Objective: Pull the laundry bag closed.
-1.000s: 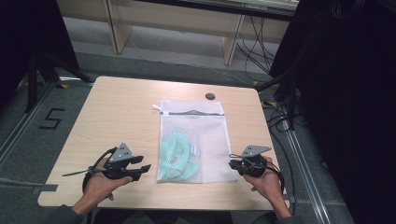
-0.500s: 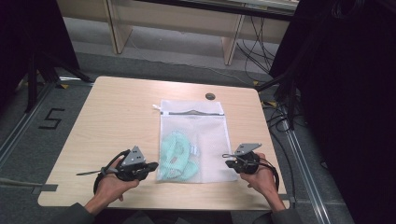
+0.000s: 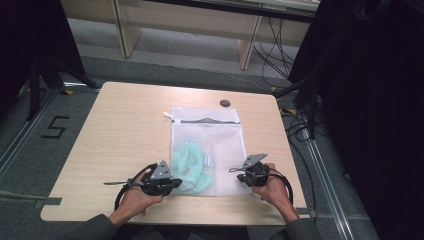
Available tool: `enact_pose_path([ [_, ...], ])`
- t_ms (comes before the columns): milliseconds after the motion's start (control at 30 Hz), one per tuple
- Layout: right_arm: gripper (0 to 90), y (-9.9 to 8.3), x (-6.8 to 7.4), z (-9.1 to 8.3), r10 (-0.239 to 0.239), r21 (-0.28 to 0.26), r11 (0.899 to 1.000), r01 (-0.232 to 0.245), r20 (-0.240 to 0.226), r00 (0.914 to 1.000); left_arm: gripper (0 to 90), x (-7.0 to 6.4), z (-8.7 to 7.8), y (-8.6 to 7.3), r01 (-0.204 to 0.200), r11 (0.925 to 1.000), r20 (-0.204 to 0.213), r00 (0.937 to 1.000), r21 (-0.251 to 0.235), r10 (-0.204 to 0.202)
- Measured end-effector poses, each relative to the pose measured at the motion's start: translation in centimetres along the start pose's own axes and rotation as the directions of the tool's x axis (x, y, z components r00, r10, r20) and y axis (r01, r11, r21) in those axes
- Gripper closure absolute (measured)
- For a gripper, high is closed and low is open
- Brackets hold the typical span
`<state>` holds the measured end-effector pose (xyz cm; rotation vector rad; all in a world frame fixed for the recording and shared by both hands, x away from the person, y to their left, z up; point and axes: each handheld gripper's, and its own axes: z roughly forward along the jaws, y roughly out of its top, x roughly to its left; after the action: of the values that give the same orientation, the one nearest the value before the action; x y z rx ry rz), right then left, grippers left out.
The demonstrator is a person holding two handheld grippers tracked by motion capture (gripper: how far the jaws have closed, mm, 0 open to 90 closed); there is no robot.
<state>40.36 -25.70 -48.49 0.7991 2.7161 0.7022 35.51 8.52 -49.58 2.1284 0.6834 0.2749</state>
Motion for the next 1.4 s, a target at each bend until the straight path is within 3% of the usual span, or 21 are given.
enact_pose_path([
  [100,90.0,0.0,-0.2,0.3,-0.031,0.019,0.999,0.031,-0.001,0.9995,88.9,0.0,1.1,0.1,0.006,0.9996,0.002,1.0,0.029,-0.006],
  [200,90.0,0.1,0.0,0.4,-0.013,0.023,1.0,0.013,-0.008,0.9999,89.0,0.2,1.6,-0.1,-0.014,0.9984,-0.02,0.9997,0.054,0.015],
  [233,90.0,0.1,-0.1,0.3,-0.019,0.023,1.0,0.019,-0.008,0.9998,89.1,0.3,1.8,-0.3,0.003,0.9981,-0.022,0.9998,0.061,-0.002],
  [267,90.0,0.0,0.2,0.3,-0.006,0.028,1.0,0.007,-0.015,0.9999,89.2,0.6,1.9,-0.3,-0.013,0.998,-0.024,0.9996,0.062,0.015],
  [300,90.0,0.0,0.1,0.4,-0.04,0.016,0.999,0.04,-0.008,0.9992,89.2,0.7,1.9,-0.3,-0.002,0.9979,-0.026,0.9997,0.065,0.004],
  [400,90.0,0.1,0.6,0.3,-0.019,0.035,0.999,0.019,-0.028,0.9994,89.2,0.8,2.0,-0.4,0.007,0.9971,-0.03,0.9995,0.076,-0.005],
  [433,90.0,0.2,0.7,0.3,-0.027,0.034,0.999,0.029,-0.032,0.9991,89.2,1.0,1.8,-0.4,-0.016,0.9961,-0.021,0.9996,0.087,0.018],
  [467,90.0,0.3,0.8,0.3,-0.034,0.034,0.999,0.035,-0.035,0.9988,89.2,1.1,1.8,-0.5,0.012,0.9965,-0.016,0.9998,0.082,-0.011],
  [567,90.0,0.3,1.1,0.3,-0.032,0.039,0.999,0.034,-0.039,0.9987,89.2,1.8,1.5,-0.7,0.017,0.9952,-0.028,0.9995,0.096,-0.015],
  [600,90.0,0.3,1.2,0.3,-0.045,0.033,0.998,0.047,-0.052,0.9976,89.2,2.0,1.4,-0.7,0.0,0.9949,-0.031,0.9995,0.101,0.003],
  [633,90.0,0.4,1.5,0.3,-0.035,0.037,0.999,0.037,-0.054,0.9979,89.2,2.3,1.2,-0.7,0.013,0.9935,-0.036,0.9993,0.113,-0.009],
  [733,90.0,0.6,2.0,0.4,-0.065,0.038,0.997,0.068,-0.066,0.9957,89.2,2.6,1.1,-0.8,0.02,0.9931,-0.029,0.9994,0.115,-0.017],
  [767,90.0,0.6,2.0,0.4,-0.065,0.038,0.997,0.068,-0.066,0.9957,89.2,2.9,1.0,-0.8,0.001,0.9927,-0.038,0.9993,0.121,0.004],
  [833,90.0,0.7,2.4,0.4,-0.07,0.041,0.997,0.073,-0.076,0.9947,89.1,3.2,0.8,-0.8,0.006,0.9912,-0.037,0.9993,0.132,-0.001],
  [1000,90.0,1.3,3.6,0.6,-0.098,0.04,0.994,0.102,-0.104,0.9897,89.1,4.4,0.6,-0.7,-0.001,0.989,-0.054,0.9985,0.148,0.009],
  [1033,90.0,1.5,3.8,0.8,-0.141,0.03,0.989,0.146,-0.117,0.983,89.1,4.7,0.6,-0.8,0.017,0.9885,-0.053,0.9985,0.15,-0.009],
  [1167,90.0,1.8,4.7,0.9,-0.122,0.039,0.991,0.128,-0.131,0.9839,89.1,5.3,0.5,-0.8,0.012,0.9879,-0.062,0.9981,0.154,-0.003],
  [1200,90.0,2.1,4.7,1.1,-0.172,0.022,0.984,0.176,-0.132,0.9762,89.1,5.6,0.4,-0.7,0.004,0.9875,-0.067,0.9977,0.158,0.006],
  [1233,90.0,2.2,5.1,1.0,-0.152,0.034,0.987,0.158,-0.129,0.9799,89.1,5.7,0.4,-0.7,0.014,0.9871,-0.064,0.9979,0.159,-0.004],
  [1400,90.0,2.9,6.2,1.4,-0.175,0.033,0.983,0.182,-0.147,0.9735,89.1,7.1,0.3,-0.7,0.011,0.9858,-0.086,0.9963,0.167,0.004],
])
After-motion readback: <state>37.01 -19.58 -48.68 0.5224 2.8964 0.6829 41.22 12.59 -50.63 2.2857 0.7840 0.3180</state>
